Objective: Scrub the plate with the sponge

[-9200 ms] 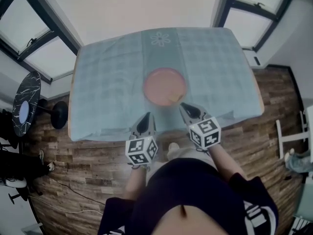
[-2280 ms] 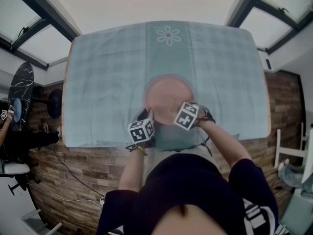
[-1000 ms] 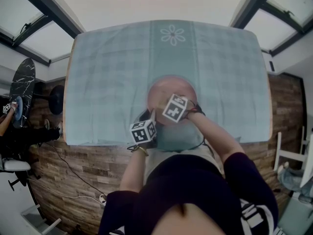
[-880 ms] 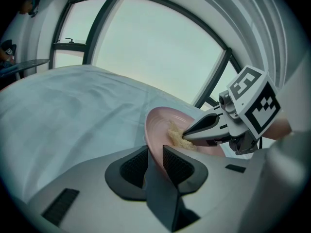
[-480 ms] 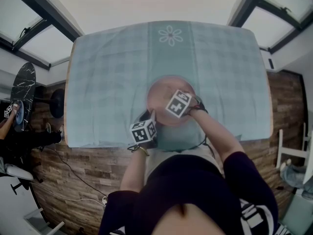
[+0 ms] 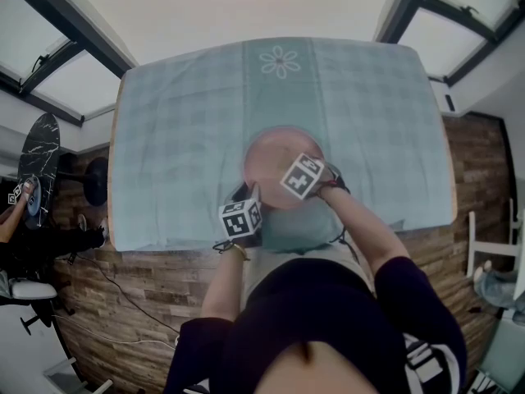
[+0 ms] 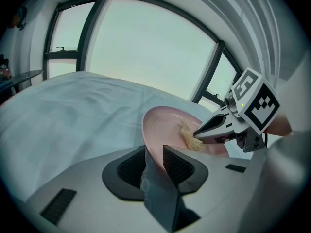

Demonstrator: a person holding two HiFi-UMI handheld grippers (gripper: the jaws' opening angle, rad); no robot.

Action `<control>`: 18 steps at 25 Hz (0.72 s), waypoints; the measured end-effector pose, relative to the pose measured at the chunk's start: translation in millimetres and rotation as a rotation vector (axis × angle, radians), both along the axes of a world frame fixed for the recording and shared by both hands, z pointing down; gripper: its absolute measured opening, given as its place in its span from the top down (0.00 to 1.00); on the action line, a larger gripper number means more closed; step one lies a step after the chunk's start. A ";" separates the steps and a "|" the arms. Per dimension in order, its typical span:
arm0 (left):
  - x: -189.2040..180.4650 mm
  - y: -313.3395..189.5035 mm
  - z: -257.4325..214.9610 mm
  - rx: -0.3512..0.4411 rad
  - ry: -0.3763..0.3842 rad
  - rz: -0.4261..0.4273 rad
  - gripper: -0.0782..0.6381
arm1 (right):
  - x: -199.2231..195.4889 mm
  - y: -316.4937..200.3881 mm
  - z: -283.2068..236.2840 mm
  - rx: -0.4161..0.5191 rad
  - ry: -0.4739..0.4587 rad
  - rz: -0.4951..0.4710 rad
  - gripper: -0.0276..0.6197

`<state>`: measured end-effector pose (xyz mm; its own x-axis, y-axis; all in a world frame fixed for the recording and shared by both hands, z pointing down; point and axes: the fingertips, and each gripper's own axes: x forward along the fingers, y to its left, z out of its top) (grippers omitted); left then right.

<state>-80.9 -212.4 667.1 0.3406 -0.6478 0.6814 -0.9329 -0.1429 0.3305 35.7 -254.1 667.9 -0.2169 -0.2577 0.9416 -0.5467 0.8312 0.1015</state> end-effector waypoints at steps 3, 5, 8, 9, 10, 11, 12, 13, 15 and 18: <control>-0.2 2.8 -3.7 0.005 -0.002 0.006 0.74 | 2.0 10.7 -2.9 -0.018 -0.048 0.048 0.92; -1.0 6.1 -5.5 0.009 -0.003 0.008 0.74 | 3.3 18.2 -5.3 -0.018 -0.076 0.075 0.92; -2.3 12.6 -9.4 0.016 -0.007 0.005 0.74 | 4.5 30.8 -11.8 -0.003 -0.100 0.088 0.92; -2.7 15.6 -10.6 0.019 -0.009 0.003 0.74 | 5.2 35.2 -14.0 0.003 -0.108 0.093 0.92; -3.0 18.8 -12.1 0.022 -0.011 0.000 0.74 | 6.3 39.4 -16.2 0.009 -0.117 0.099 0.92; -3.6 22.0 -14.2 0.026 -0.014 -0.005 0.74 | 7.4 43.1 -18.9 0.016 -0.130 0.108 0.92; -4.3 25.1 -16.7 0.031 -0.017 -0.011 0.74 | 8.3 46.2 -22.1 0.024 -0.147 0.120 0.92; -5.1 28.1 -19.5 0.036 -0.020 -0.017 0.74 | 8.6 49.2 -25.7 0.030 -0.169 0.133 0.92; -5.1 34.9 -25.1 0.048 -0.022 -0.020 0.74 | 10.0 57.5 -32.5 0.036 -0.207 0.162 0.92; -1.4 46.0 -33.0 0.067 -0.023 -0.014 0.74 | 16.1 68.7 -42.0 0.072 -0.239 0.197 0.92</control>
<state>-82.3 -166.4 634.1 0.3160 -0.6970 0.6437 -0.9422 -0.1507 0.2993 51.8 -185.4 625.9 -0.3687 -0.3808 0.8480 -0.7122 0.7020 0.0056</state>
